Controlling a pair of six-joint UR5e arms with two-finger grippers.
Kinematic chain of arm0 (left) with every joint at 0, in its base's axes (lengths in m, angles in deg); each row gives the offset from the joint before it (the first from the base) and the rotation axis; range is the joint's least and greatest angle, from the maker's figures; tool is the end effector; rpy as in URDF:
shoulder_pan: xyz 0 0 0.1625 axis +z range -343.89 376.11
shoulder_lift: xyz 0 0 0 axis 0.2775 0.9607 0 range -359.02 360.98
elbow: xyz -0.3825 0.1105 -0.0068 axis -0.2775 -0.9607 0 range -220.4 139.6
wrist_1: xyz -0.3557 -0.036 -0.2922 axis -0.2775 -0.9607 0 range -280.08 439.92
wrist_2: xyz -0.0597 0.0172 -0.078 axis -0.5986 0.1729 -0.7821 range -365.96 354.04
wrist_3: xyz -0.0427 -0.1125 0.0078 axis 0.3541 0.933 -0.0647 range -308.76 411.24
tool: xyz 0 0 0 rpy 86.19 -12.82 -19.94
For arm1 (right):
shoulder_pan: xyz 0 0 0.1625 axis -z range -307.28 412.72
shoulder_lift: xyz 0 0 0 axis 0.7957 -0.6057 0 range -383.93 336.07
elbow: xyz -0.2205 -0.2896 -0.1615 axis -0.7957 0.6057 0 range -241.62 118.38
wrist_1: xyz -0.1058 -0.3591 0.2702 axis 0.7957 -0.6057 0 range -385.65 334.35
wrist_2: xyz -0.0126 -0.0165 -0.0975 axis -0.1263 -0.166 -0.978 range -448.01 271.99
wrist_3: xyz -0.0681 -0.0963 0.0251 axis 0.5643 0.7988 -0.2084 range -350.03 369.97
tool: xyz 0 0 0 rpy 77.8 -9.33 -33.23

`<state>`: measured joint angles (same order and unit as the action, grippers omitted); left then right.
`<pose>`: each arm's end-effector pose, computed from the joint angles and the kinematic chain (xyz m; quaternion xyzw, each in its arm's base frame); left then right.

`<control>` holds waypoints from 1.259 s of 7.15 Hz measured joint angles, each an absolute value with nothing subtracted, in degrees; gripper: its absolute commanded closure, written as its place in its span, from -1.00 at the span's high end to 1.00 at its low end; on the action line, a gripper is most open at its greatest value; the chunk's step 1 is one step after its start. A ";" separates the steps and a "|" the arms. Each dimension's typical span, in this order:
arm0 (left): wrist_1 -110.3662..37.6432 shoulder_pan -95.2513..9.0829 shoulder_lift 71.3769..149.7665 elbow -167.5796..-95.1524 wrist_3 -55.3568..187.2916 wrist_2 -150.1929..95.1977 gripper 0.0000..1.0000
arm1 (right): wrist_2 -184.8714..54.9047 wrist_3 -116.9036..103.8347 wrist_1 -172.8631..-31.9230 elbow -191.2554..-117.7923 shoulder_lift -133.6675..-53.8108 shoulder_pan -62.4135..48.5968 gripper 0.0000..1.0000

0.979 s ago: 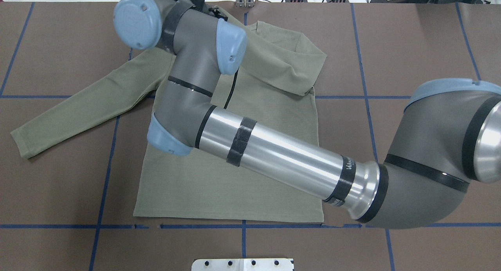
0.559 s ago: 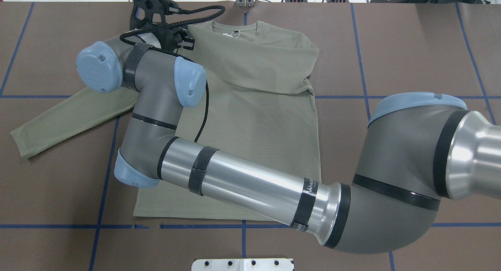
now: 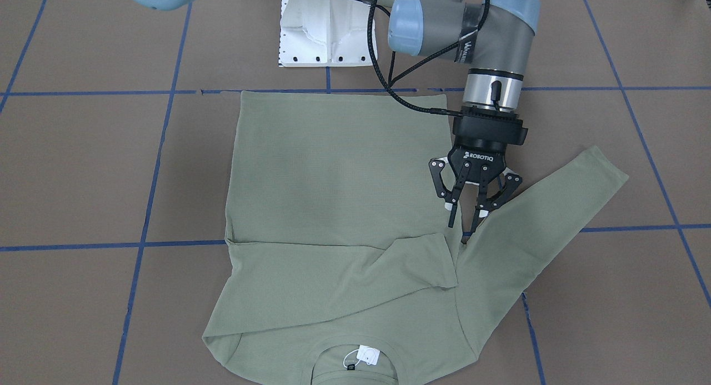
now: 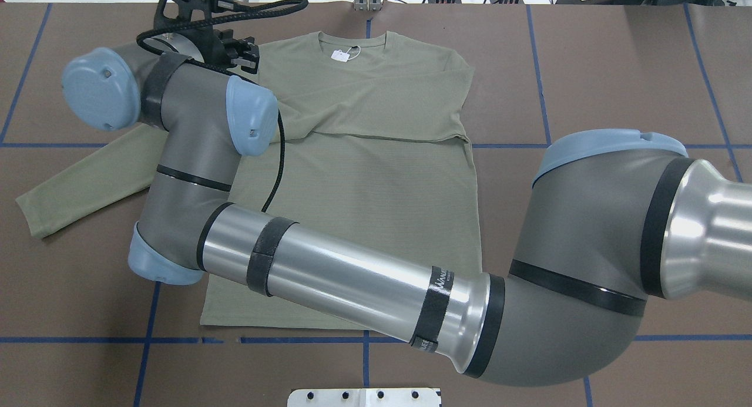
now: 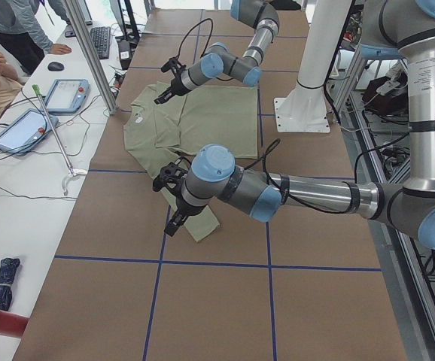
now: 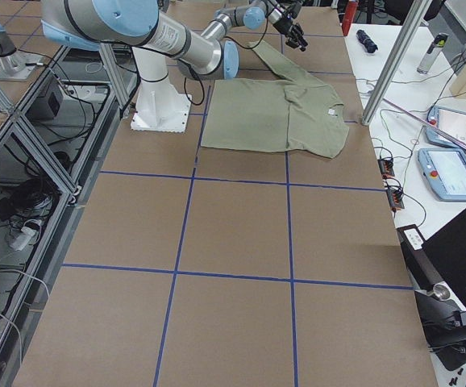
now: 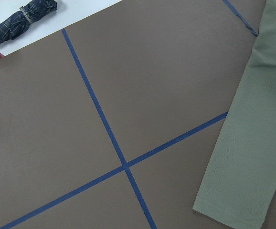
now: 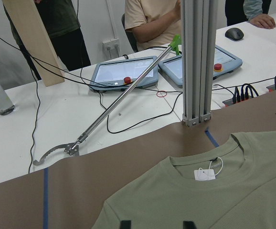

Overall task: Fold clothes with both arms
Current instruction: 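Carry the sleeve across the shirt body toward the collar with the right gripper, then open the right gripper and withdraw it from the shirt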

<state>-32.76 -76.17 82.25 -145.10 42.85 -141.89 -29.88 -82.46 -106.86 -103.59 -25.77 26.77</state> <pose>-0.0668 -0.5047 0.5359 0.2620 0.3552 0.1439 0.8857 -0.7039 -0.5615 -0.1175 0.3258 -0.3389 0.3248 0.8207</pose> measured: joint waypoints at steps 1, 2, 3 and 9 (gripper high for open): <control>-32.80 -76.16 82.50 -145.16 42.95 -141.90 1.00 | -25.89 -81.73 -106.27 -103.85 -24.96 25.65 0.99; -33.78 -76.12 83.01 -144.88 43.14 -141.87 1.00 | -18.99 -80.09 -106.11 -105.32 -25.43 23.30 0.99; -36.88 -76.04 82.93 -144.31 43.38 -141.86 1.00 | -10.28 -77.13 -107.39 -108.88 -27.82 20.14 0.99; -62.43 -57.92 76.08 -142.30 71.42 -133.35 0.99 | 26.95 -36.04 -123.05 -160.83 -70.75 -2.47 1.00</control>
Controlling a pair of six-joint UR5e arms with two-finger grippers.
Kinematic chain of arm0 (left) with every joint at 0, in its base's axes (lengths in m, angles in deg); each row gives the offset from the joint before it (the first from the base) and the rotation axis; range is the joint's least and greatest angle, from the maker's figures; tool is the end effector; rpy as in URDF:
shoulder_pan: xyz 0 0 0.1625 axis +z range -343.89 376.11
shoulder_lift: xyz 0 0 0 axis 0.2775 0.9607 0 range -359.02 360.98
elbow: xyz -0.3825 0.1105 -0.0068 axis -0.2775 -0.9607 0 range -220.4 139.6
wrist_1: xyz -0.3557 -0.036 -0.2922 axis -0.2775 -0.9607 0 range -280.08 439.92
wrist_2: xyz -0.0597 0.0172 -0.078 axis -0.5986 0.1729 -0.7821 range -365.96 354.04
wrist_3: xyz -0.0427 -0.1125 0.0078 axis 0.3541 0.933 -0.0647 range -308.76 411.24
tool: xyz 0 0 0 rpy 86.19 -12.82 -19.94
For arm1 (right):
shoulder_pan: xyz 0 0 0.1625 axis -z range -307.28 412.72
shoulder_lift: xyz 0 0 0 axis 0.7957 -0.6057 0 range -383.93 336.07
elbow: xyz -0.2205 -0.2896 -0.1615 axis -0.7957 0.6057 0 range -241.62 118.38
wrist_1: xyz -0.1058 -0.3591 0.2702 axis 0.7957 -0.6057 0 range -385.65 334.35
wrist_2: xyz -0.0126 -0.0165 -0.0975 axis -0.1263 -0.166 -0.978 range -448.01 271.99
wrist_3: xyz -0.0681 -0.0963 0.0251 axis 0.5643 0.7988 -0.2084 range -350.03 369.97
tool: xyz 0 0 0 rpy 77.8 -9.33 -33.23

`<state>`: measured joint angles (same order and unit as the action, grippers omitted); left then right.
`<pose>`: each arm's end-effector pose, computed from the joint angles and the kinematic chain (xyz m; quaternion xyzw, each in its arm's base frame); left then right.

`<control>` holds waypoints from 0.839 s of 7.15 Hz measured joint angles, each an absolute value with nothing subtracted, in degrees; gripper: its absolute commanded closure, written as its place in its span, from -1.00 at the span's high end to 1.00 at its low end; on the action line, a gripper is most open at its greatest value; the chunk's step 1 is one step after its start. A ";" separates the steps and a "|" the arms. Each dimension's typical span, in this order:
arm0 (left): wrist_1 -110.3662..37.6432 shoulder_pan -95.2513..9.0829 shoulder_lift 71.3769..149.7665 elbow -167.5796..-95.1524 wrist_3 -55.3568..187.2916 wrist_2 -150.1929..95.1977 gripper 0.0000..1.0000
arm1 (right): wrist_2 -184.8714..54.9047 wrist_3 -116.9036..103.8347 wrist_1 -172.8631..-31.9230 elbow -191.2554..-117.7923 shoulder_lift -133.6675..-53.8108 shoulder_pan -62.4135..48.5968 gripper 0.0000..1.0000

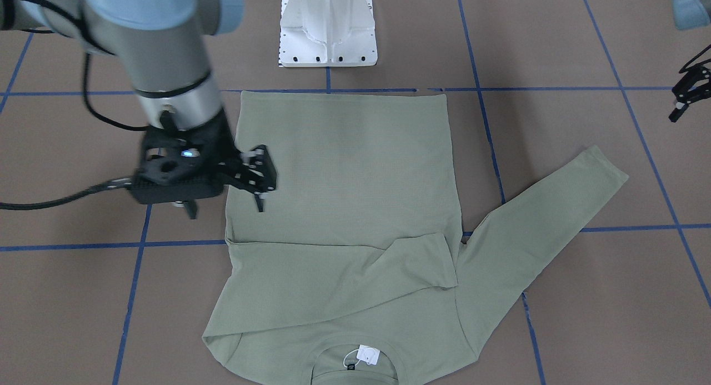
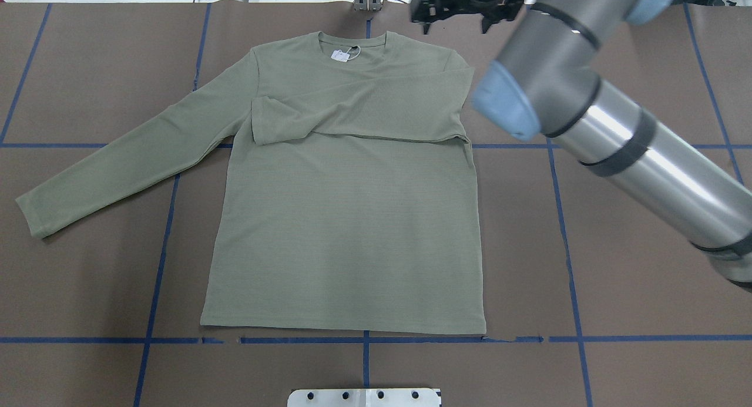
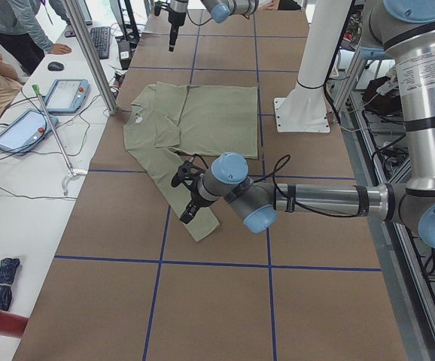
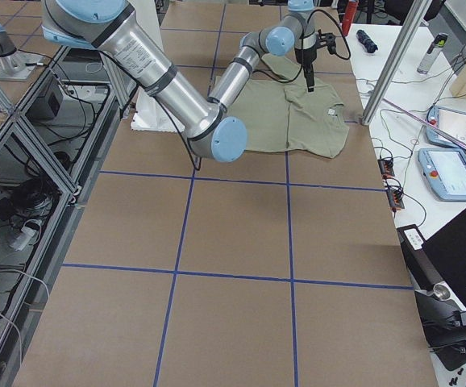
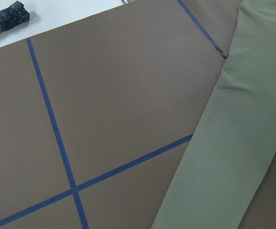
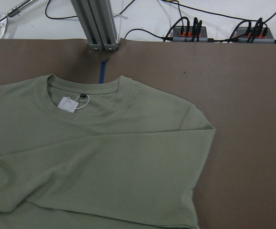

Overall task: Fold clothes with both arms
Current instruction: 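Open the right gripper and withdraw it from the shirt, then reach the left gripper to the other sleeve cuff and grasp it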

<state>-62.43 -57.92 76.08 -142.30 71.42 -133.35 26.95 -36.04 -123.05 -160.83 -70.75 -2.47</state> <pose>0.0734 -0.4749 0.5572 0.2856 0.3996 0.1021 0.8651 -0.3263 -0.6135 0.1095 0.1550 -0.3942 0.0057 0.9059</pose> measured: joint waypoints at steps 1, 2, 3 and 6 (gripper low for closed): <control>-65.51 -53.54 75.16 -140.85 73.02 -130.12 0.99 | 31.31 -28.54 -122.10 -166.22 -79.20 -6.99 1.00; -69.01 -49.88 74.75 -138.27 73.66 -127.24 0.97 | 34.95 -22.50 -119.13 -169.74 -87.55 -11.31 1.00; -71.86 -47.06 74.64 -135.95 73.94 -124.88 0.97 | 38.19 -17.94 -114.27 -171.30 -95.23 -14.99 1.00; -75.67 -38.20 75.08 -132.51 74.06 -118.04 0.98 | 44.81 -13.13 -106.39 -172.59 -106.00 -21.44 1.00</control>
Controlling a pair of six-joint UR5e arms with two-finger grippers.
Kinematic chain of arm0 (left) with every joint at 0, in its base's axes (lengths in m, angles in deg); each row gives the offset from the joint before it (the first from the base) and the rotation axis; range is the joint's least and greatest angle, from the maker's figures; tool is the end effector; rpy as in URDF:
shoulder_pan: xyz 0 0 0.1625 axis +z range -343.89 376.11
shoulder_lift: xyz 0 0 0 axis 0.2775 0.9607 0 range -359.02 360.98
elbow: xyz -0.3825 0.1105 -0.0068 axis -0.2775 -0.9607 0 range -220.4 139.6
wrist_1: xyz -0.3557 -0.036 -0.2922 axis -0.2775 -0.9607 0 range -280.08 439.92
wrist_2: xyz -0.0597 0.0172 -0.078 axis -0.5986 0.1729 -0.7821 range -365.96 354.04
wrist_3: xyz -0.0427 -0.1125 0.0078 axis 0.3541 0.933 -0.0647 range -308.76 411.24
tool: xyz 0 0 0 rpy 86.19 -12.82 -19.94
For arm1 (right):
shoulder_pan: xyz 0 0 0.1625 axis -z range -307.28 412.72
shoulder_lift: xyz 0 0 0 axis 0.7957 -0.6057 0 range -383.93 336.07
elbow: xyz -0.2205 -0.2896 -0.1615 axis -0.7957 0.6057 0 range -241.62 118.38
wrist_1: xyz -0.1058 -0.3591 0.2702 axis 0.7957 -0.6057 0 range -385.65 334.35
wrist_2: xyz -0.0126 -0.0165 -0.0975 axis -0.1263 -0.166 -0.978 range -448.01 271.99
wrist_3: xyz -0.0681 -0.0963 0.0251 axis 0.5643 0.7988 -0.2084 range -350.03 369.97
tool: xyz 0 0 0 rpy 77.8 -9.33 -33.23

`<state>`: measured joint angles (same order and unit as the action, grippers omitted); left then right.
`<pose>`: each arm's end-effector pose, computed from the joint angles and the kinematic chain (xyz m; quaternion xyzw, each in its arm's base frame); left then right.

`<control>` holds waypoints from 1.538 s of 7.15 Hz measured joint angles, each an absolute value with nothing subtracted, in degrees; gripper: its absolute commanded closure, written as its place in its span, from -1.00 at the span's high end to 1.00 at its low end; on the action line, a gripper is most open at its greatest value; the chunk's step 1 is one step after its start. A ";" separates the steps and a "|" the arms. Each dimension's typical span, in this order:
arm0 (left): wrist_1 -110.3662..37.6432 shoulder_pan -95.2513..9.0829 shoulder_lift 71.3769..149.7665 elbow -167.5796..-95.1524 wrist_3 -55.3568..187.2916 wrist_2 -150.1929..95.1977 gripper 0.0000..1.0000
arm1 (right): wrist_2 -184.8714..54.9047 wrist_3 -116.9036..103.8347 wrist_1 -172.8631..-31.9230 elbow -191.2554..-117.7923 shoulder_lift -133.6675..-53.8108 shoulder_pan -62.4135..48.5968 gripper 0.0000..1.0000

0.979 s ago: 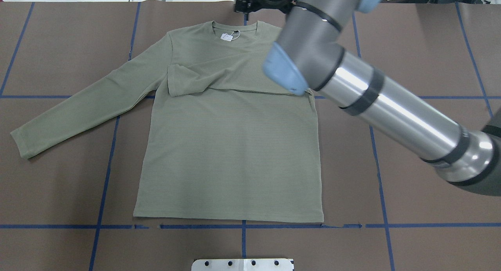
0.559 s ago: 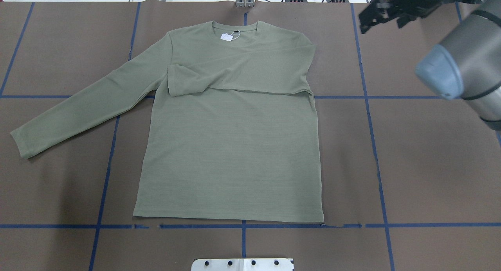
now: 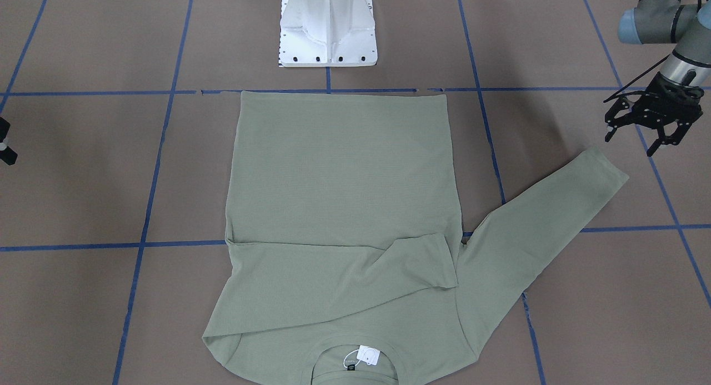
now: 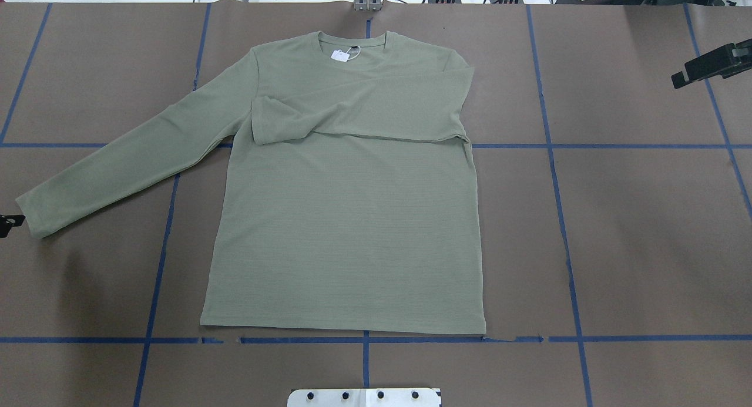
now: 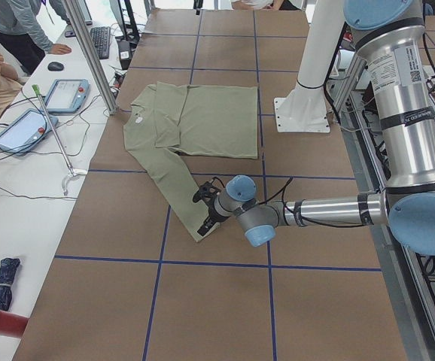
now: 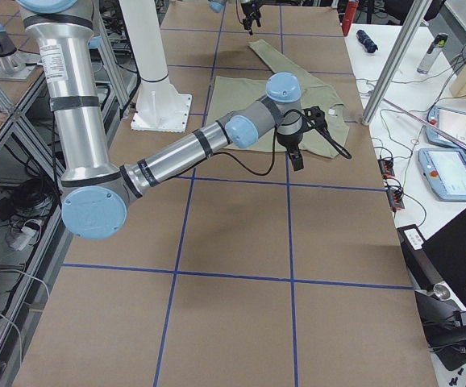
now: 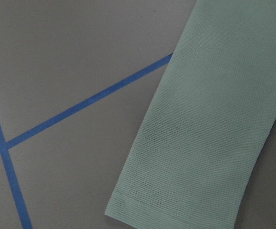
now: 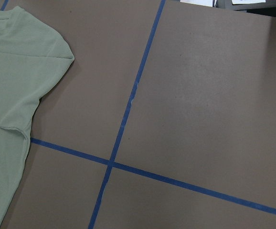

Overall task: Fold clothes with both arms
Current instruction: 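Reach the left gripper to the other sleeve cuff and grasp it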

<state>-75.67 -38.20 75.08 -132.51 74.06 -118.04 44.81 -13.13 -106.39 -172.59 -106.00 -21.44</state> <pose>0.2026 -0.4329 0.6415 0.2899 0.3598 0.1820 0.8680 -0.1076 -0.5670 0.3511 0.1720 -0.4266 -0.0634 0.8857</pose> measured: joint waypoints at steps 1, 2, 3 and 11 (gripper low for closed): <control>-76.59 -36.82 75.01 -132.33 73.86 -117.66 0.98 | 45.01 -13.14 -106.12 -172.69 -106.50 -21.76 1.00; -76.98 -35.58 74.83 -132.21 73.58 -117.47 0.87 | 44.99 -13.21 -106.08 -172.75 -106.77 -21.85 1.00; -77.12 -34.24 74.73 -132.00 73.48 -117.23 0.60 | 44.93 -13.28 -106.07 -172.77 -107.00 -21.87 1.00; -77.14 -30.39 74.83 -130.65 73.29 -114.43 -1.00 | 45.05 -13.31 -105.98 -173.29 -108.26 -21.90 1.00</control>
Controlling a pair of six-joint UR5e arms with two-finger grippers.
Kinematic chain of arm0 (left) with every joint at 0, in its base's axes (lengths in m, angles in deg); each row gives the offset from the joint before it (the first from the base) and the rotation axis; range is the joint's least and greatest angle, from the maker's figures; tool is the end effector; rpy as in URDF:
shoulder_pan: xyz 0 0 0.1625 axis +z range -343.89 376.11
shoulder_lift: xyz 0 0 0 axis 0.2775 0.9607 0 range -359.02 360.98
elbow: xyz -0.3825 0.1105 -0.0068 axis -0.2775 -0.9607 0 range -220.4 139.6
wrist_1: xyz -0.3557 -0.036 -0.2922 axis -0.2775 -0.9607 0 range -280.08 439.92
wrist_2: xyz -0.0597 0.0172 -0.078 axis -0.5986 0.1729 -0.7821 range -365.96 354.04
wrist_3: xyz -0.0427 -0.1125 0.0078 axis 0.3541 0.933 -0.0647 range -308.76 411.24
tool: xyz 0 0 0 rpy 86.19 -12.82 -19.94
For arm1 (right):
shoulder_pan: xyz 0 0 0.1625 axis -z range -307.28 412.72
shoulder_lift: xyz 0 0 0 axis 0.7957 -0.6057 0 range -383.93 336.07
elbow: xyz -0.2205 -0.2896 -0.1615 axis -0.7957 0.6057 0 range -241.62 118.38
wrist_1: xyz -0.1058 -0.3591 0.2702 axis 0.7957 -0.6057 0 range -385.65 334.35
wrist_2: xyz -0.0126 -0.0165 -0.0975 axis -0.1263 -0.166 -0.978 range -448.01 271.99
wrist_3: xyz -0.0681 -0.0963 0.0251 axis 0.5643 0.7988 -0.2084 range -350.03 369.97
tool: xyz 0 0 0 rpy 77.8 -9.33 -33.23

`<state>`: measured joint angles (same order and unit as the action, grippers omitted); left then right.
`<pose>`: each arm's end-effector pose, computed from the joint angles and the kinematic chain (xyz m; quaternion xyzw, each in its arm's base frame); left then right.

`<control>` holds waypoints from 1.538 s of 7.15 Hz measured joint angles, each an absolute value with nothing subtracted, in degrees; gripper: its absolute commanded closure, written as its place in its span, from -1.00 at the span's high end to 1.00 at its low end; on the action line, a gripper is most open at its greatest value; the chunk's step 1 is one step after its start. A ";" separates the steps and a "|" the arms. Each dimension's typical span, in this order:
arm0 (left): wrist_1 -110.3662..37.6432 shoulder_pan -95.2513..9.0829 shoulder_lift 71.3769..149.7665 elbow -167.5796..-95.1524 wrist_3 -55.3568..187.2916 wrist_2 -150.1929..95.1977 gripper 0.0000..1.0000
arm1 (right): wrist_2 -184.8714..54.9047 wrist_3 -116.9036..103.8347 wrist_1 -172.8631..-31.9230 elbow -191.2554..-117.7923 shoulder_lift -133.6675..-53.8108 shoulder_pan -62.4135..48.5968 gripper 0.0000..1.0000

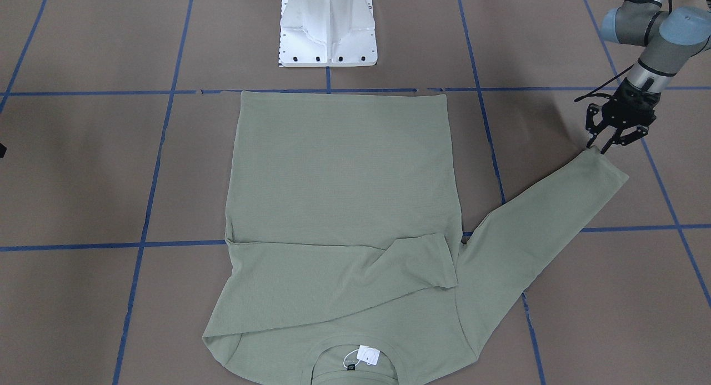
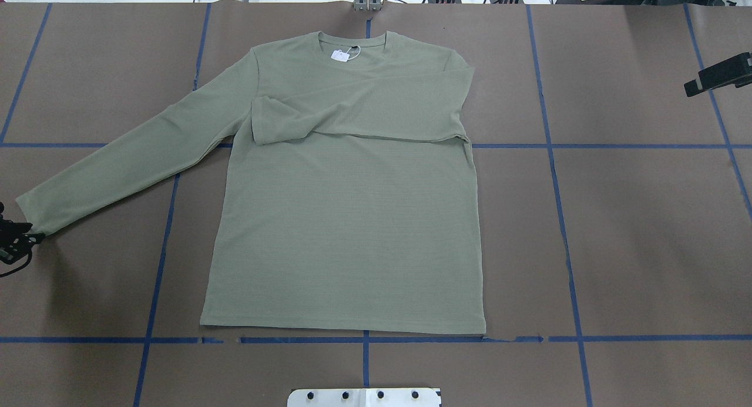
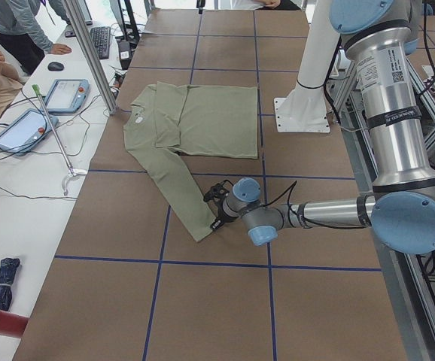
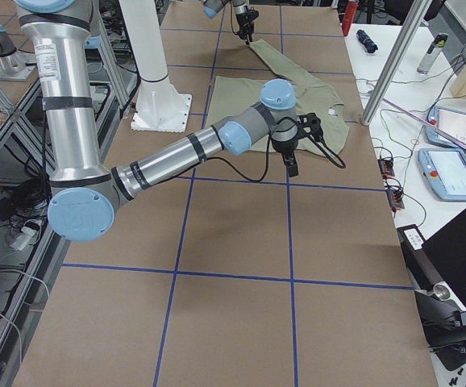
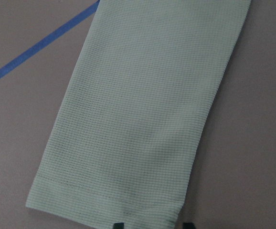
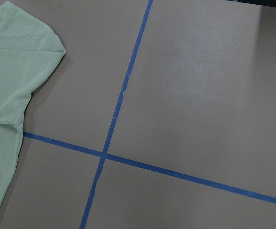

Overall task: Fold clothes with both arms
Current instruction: 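Reach the left gripper to the other sleeve cuff and grasp it, then fold the held sleeve across the shirt body toward the collar with the left gripper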

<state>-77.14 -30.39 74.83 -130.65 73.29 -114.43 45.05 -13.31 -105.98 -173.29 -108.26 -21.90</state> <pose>0.2518 -0.4036 0.6601 0.2800 0.3524 0.2337 0.8619 -0.1007 -0.5578 0.3660 0.1634 -0.4261 -0.0554 0.8881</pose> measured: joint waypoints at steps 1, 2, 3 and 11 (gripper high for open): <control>-77.16 -30.39 74.94 -130.67 73.32 -113.86 -1.00 | 45.06 -13.29 -105.98 -173.49 -108.61 -21.92 1.00; -77.18 -30.38 75.13 -130.85 73.30 -113.02 -1.00 | 45.06 -13.30 -105.98 -173.61 -108.81 -21.95 1.00; -77.18 -30.42 75.54 -131.35 73.25 -112.84 -1.00 | 45.05 -13.32 -105.98 -173.64 -108.91 -22.03 1.00; -39.36 -42.93 114.88 -137.62 72.48 -122.87 -1.00 | 44.79 -13.31 -105.98 -173.53 -109.65 -22.98 1.00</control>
